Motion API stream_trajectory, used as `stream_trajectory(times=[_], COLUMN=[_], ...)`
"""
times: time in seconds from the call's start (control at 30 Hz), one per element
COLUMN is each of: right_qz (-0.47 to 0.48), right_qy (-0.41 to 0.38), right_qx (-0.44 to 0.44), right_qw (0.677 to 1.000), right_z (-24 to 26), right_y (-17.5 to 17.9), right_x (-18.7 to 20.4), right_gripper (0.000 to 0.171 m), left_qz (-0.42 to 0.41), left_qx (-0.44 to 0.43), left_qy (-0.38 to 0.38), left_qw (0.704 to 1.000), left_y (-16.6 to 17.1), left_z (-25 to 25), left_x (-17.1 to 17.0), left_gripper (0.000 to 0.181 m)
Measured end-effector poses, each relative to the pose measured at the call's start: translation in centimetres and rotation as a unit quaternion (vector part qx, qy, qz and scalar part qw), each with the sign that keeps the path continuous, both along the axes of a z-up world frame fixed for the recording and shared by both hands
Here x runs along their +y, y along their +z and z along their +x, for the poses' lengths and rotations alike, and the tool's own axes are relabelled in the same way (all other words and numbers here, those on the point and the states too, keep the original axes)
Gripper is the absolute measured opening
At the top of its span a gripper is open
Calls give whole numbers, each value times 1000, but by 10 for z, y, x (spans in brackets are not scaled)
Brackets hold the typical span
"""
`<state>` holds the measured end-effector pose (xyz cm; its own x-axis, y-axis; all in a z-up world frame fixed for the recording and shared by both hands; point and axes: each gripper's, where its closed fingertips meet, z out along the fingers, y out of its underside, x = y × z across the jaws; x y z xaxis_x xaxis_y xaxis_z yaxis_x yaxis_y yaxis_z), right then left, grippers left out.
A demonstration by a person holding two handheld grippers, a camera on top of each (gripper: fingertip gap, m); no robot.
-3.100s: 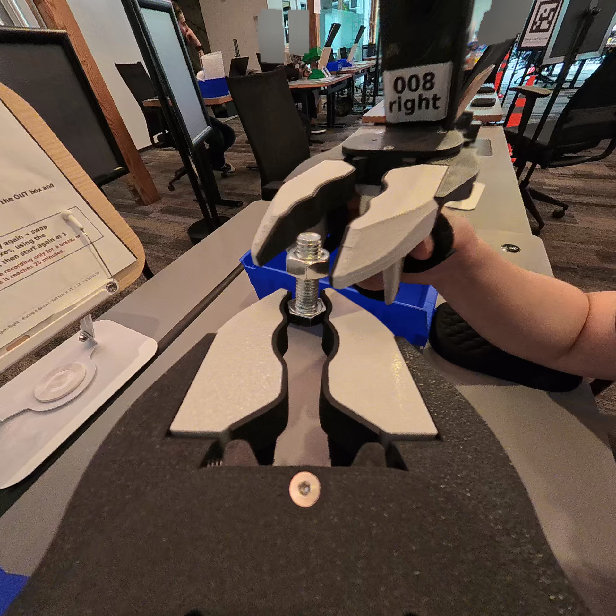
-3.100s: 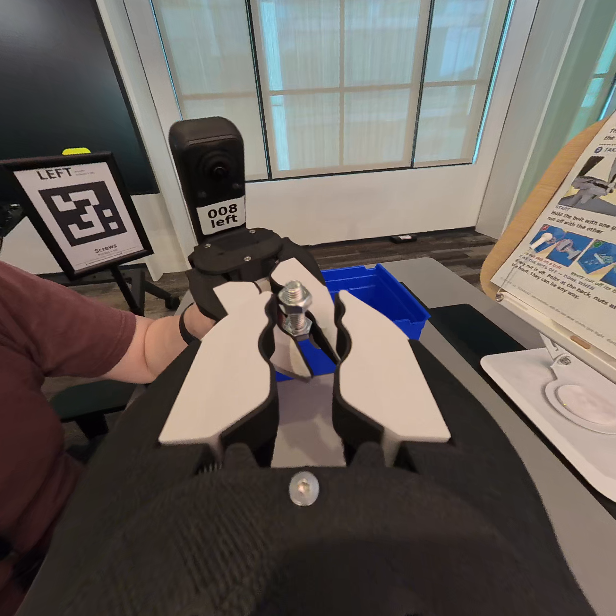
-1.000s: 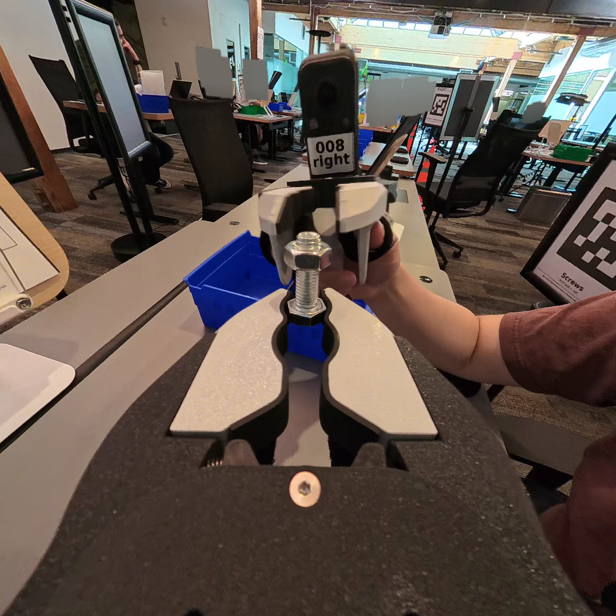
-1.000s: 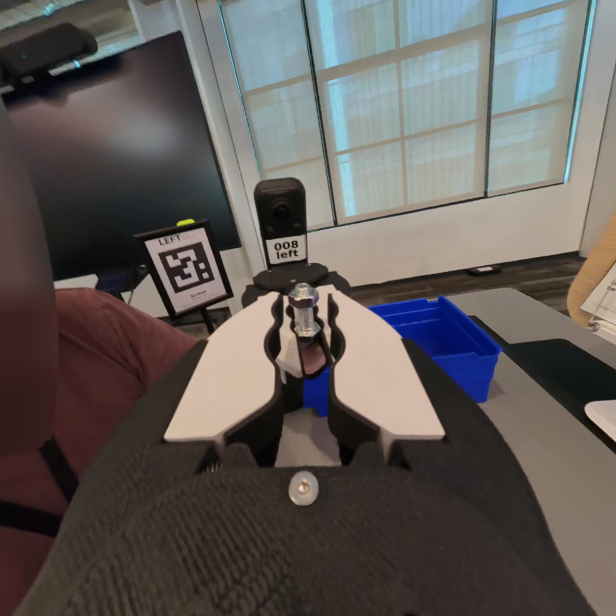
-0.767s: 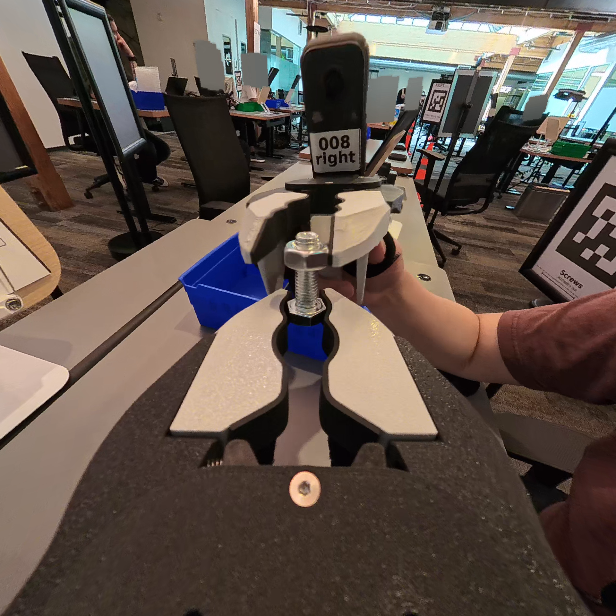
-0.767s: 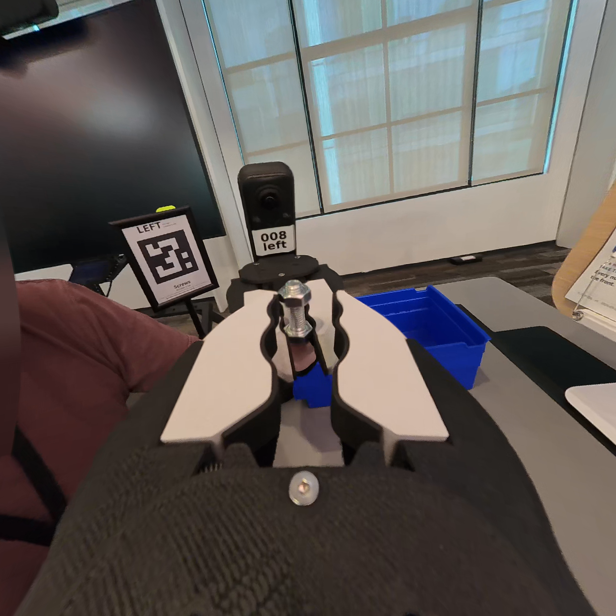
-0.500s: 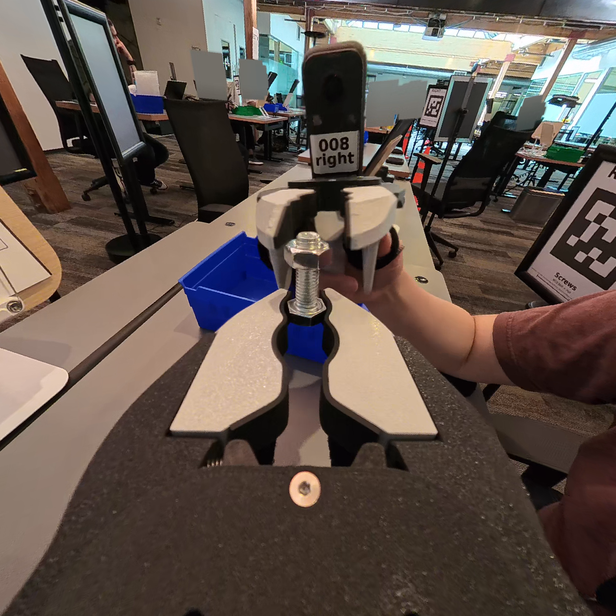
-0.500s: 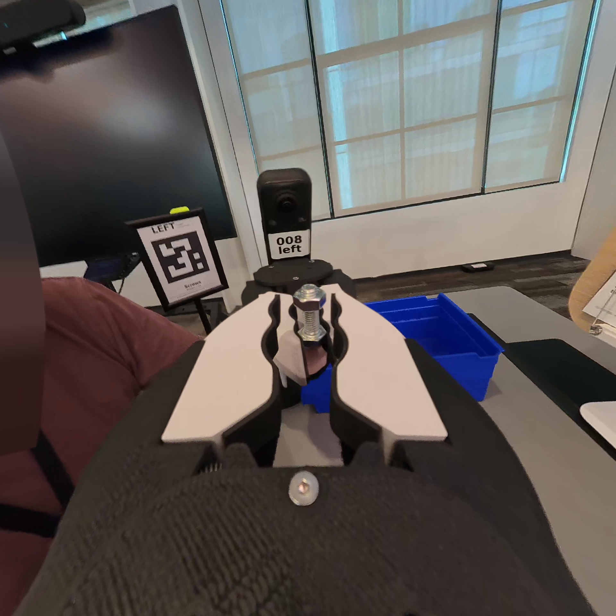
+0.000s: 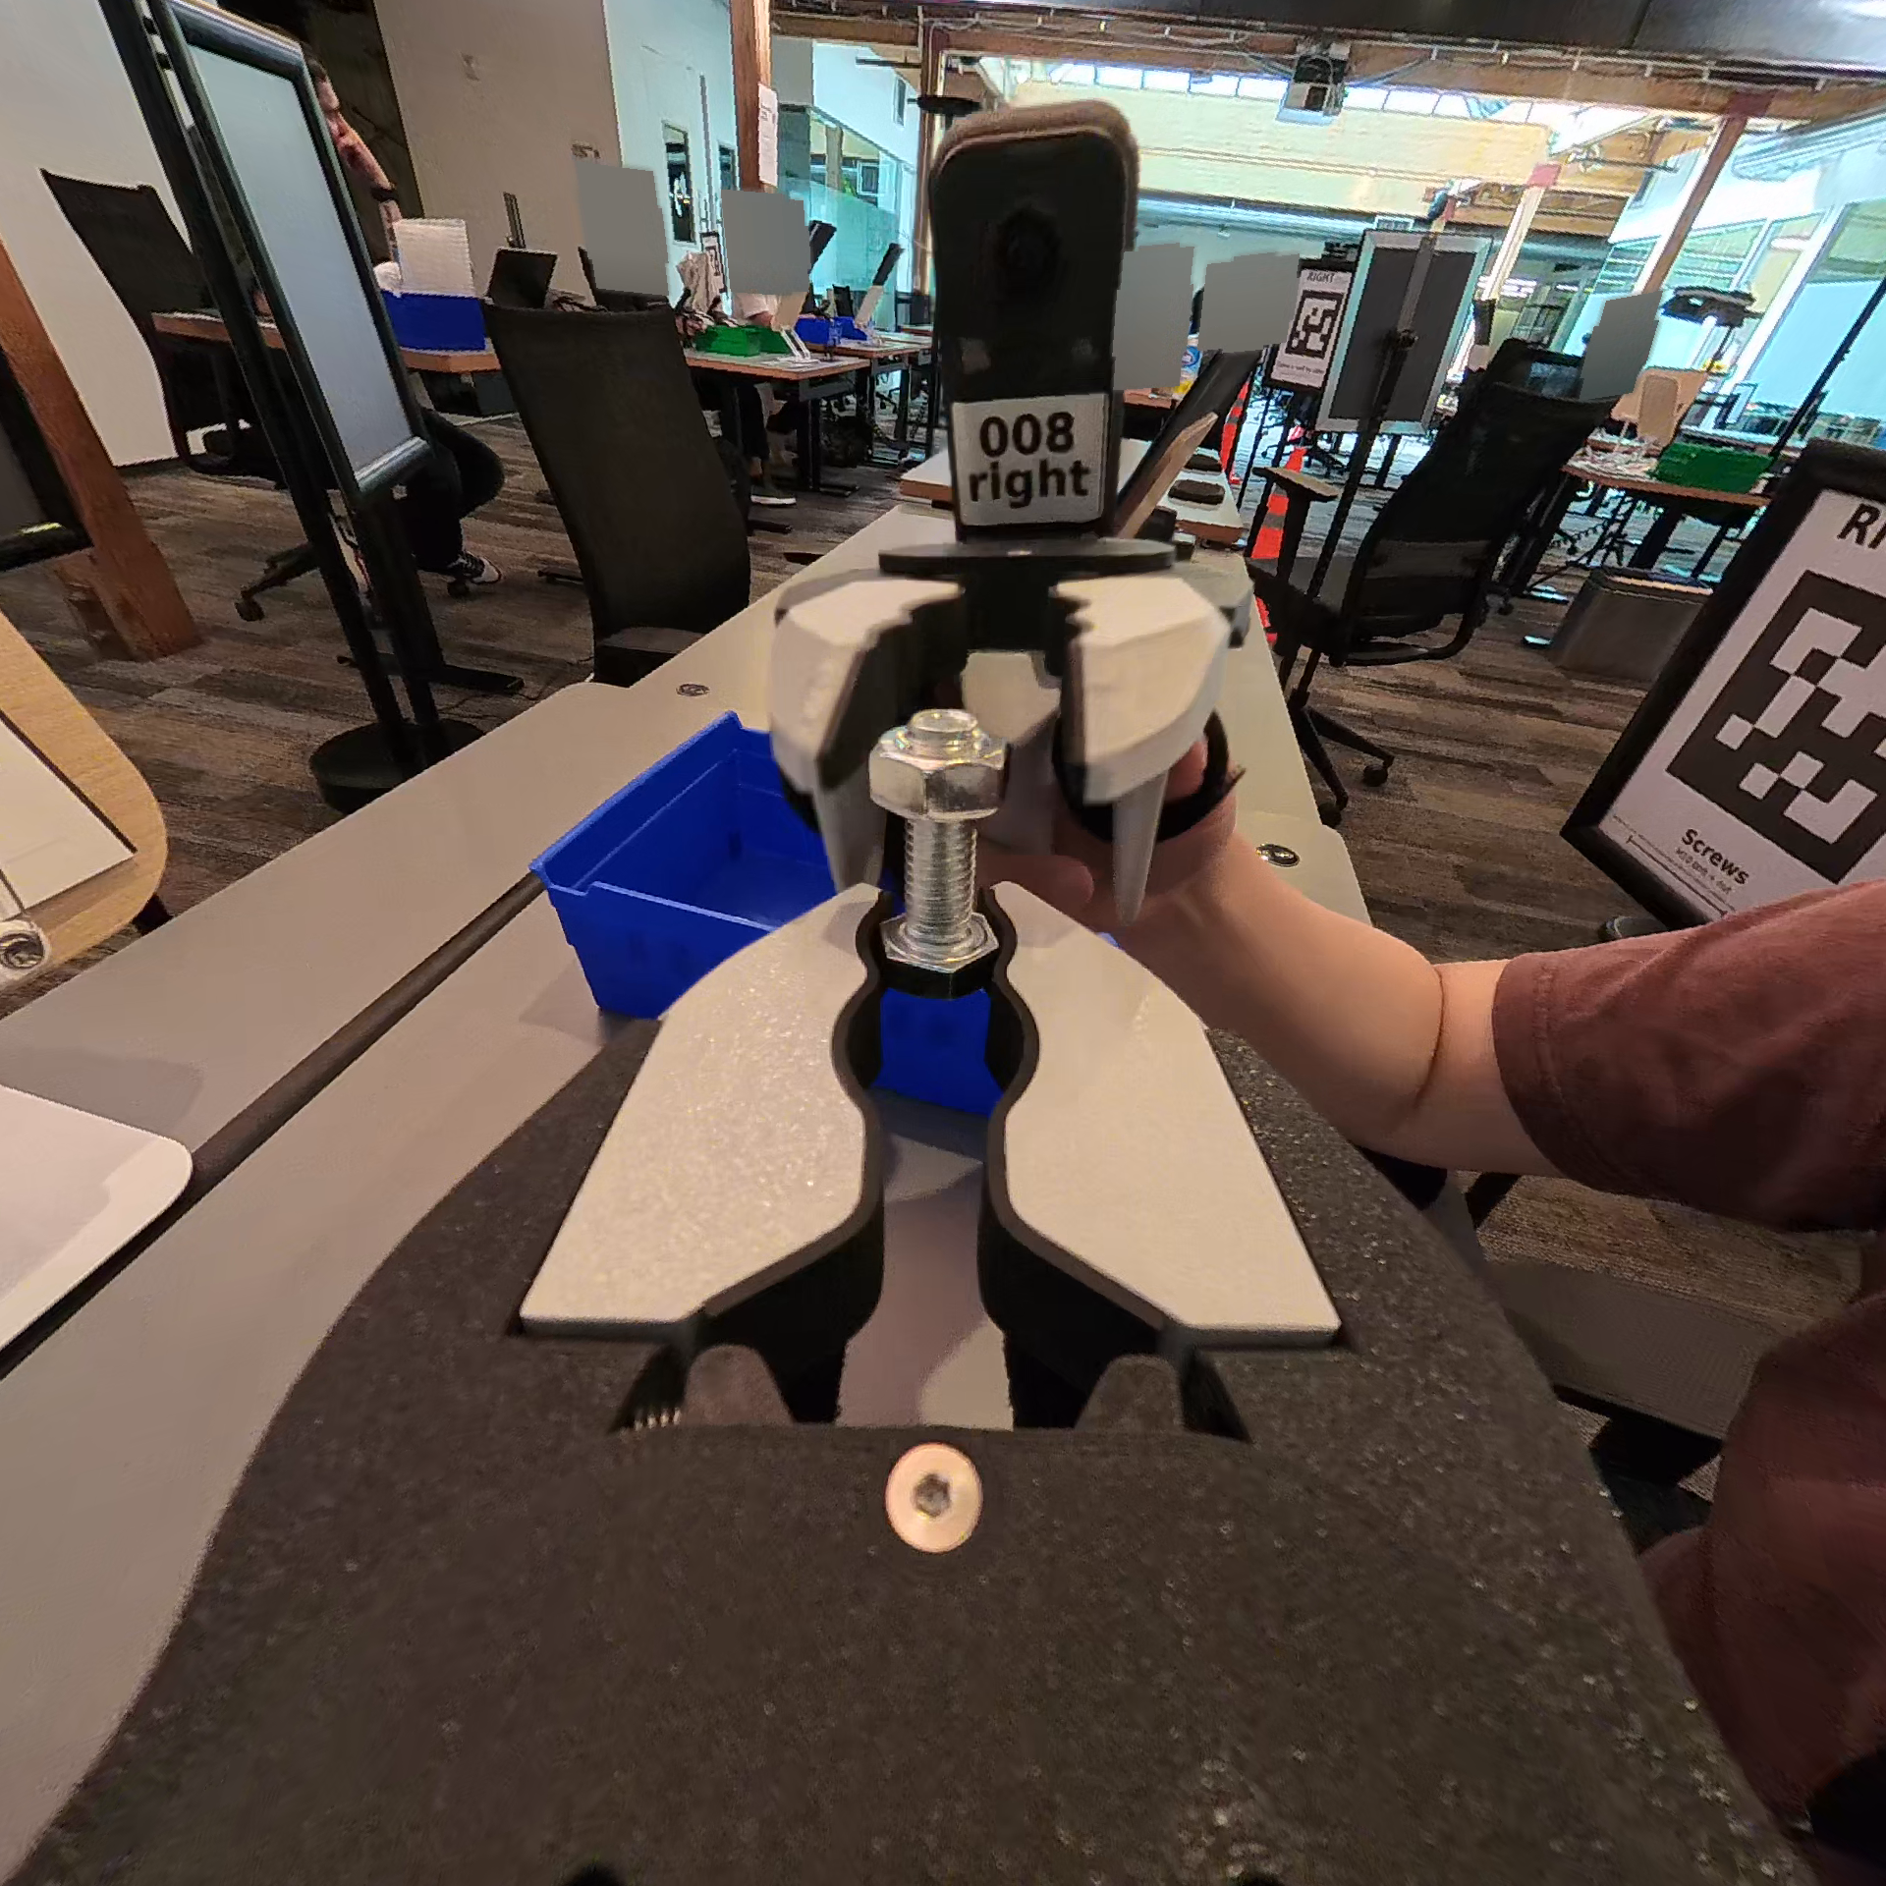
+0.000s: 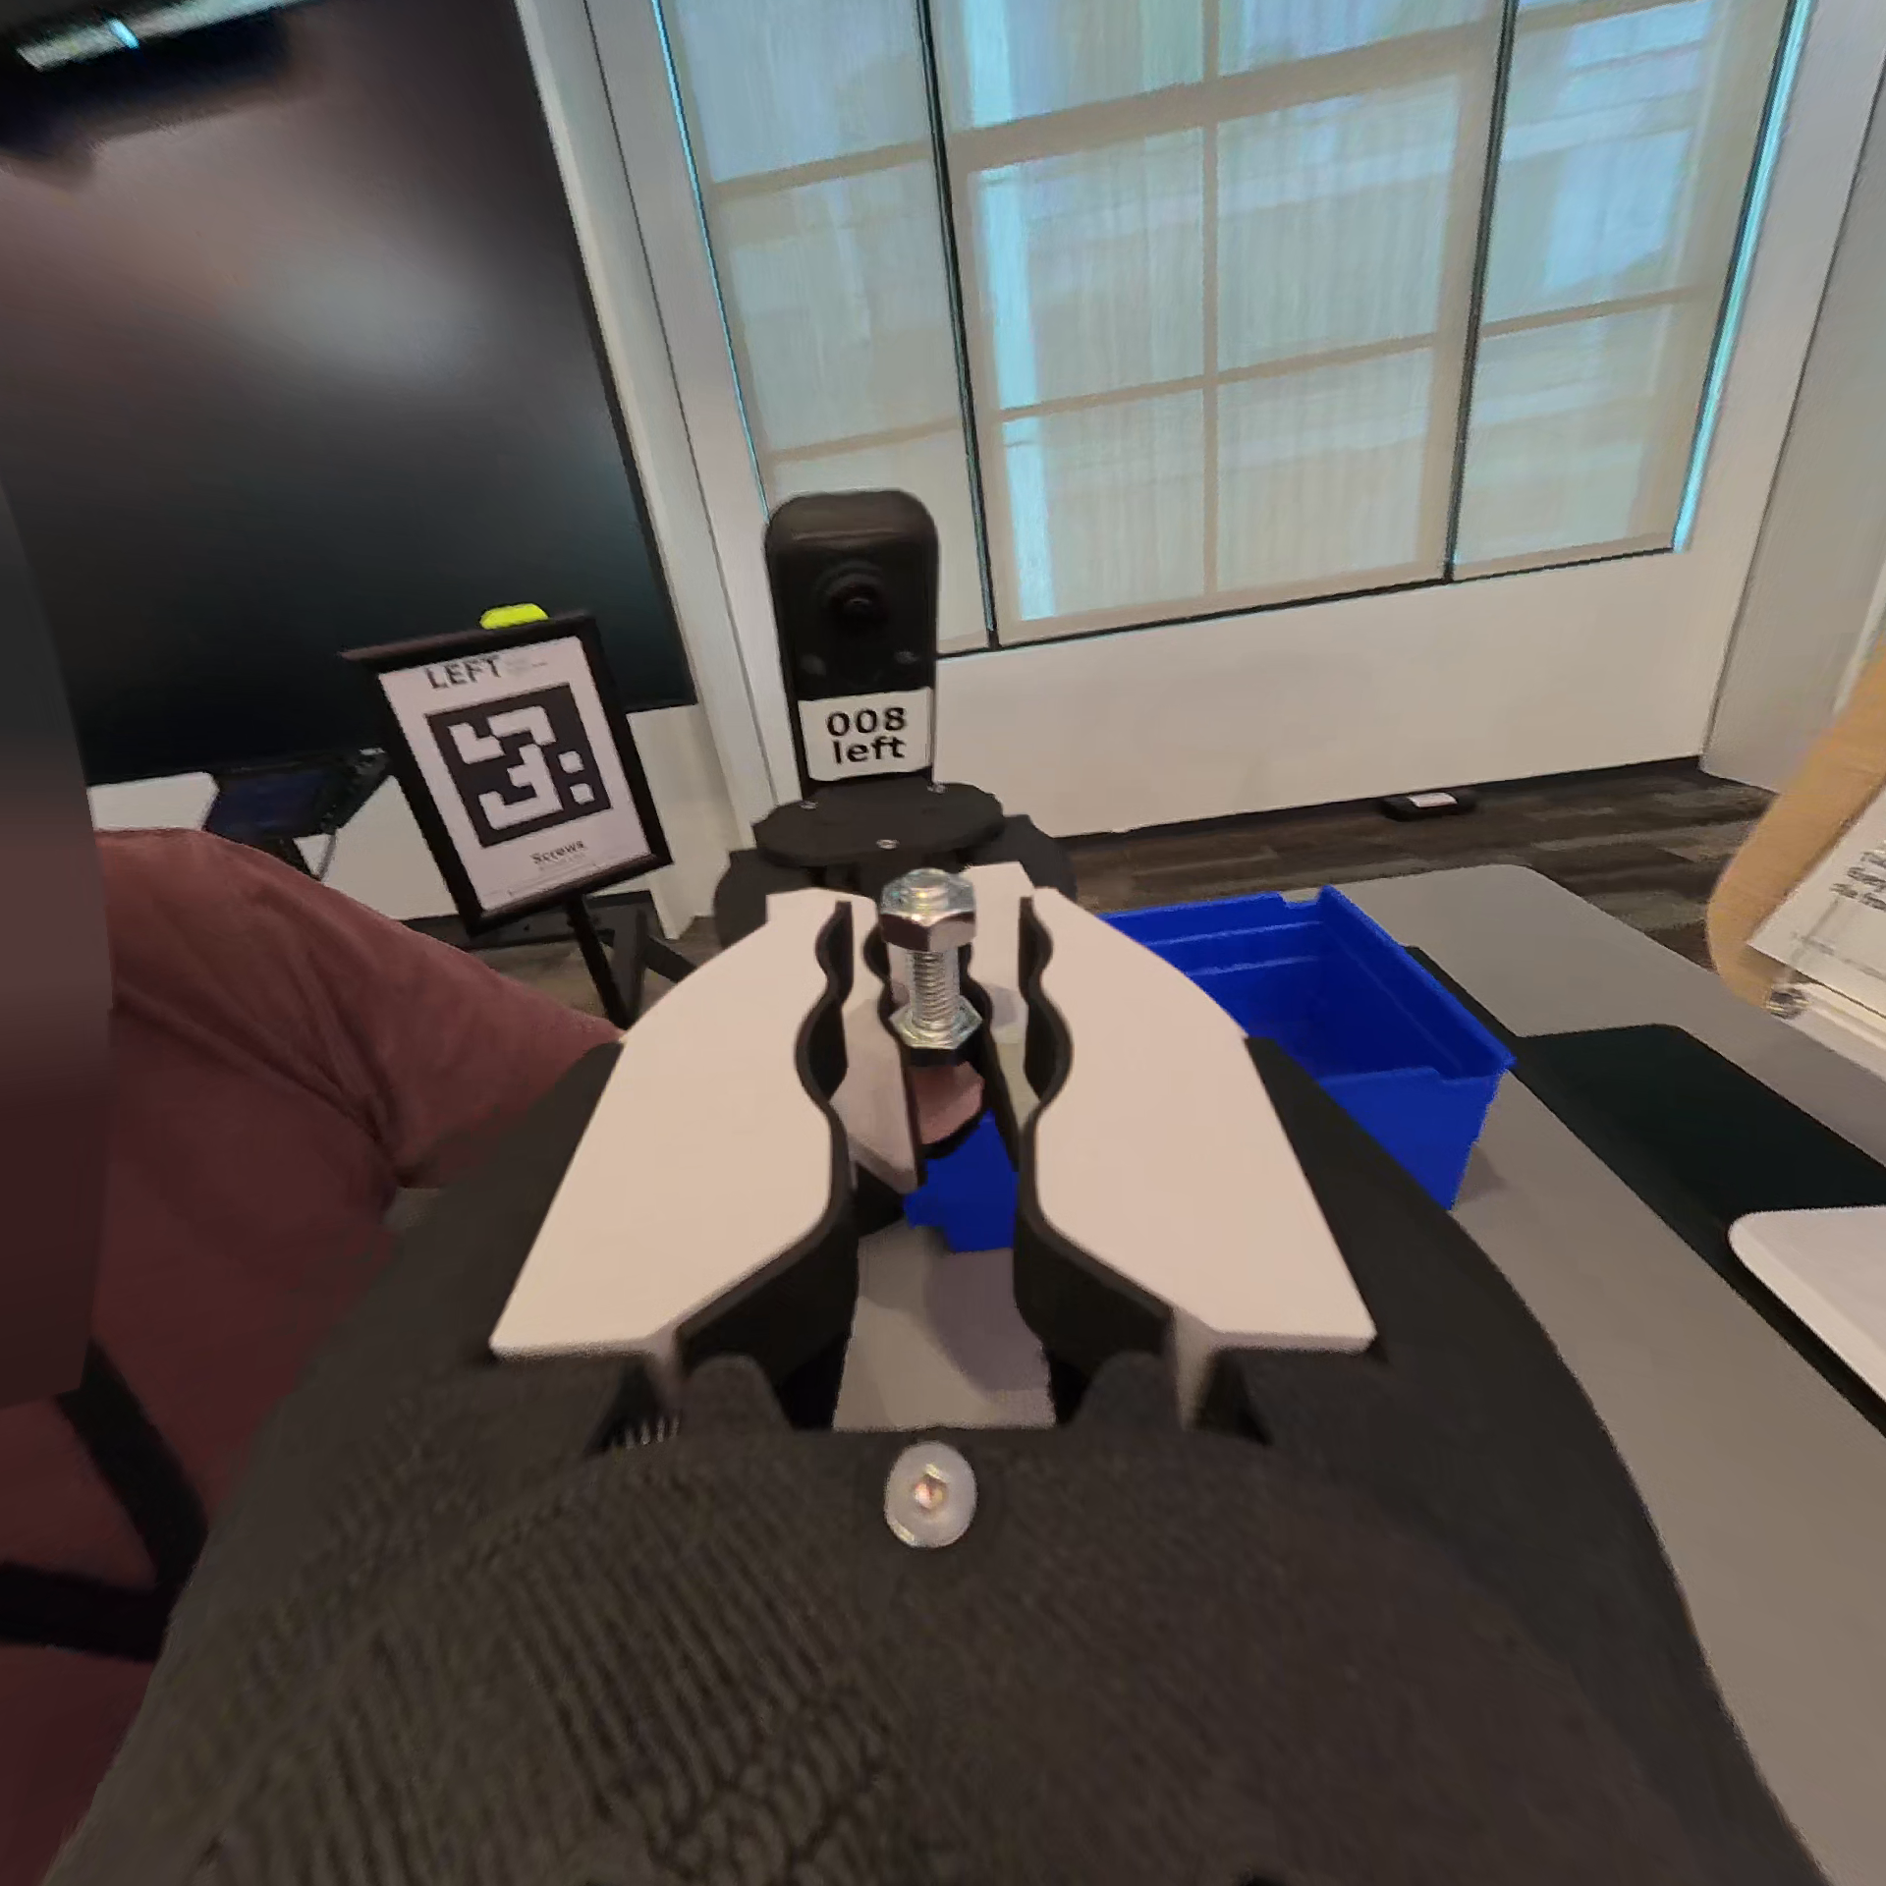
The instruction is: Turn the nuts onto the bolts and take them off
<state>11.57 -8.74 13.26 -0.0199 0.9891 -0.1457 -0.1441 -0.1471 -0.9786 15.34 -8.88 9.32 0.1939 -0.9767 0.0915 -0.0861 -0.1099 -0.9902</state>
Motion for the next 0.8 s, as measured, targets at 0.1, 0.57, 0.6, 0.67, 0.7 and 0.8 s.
stream_trajectory(times=[0.1,0.57,0.6,0.67,0.7,0.8], right_qz=[-1,-1,-4,0,5,26], right_qy=[-5,-16,-25,-19,-11,-3], right_qx=[3,15,21,37,39,17], right_qw=[1000,1000,999,999,999,1000], right_z=[4,14,18,23,21,9], right_y=[-2,3,4,11,13,11], right_x=[6,12,16,14,8,-4], right_gripper=[32,26,26,26,27,30], left_qz=[1,3,3,5,6,5], left_qx=[2,-6,-8,-7,-7,-3], left_qy=[0,-2,-2,-2,-1,-6], left_qw=[1000,1000,1000,1000,1000,1000], left_y=[0,2,4,5,5,2], left_z=[1,0,-1,-2,-1,2], left_x=[-1,-2,-2,-3,-3,-5], left_gripper=[15,15,15,15,15,15])
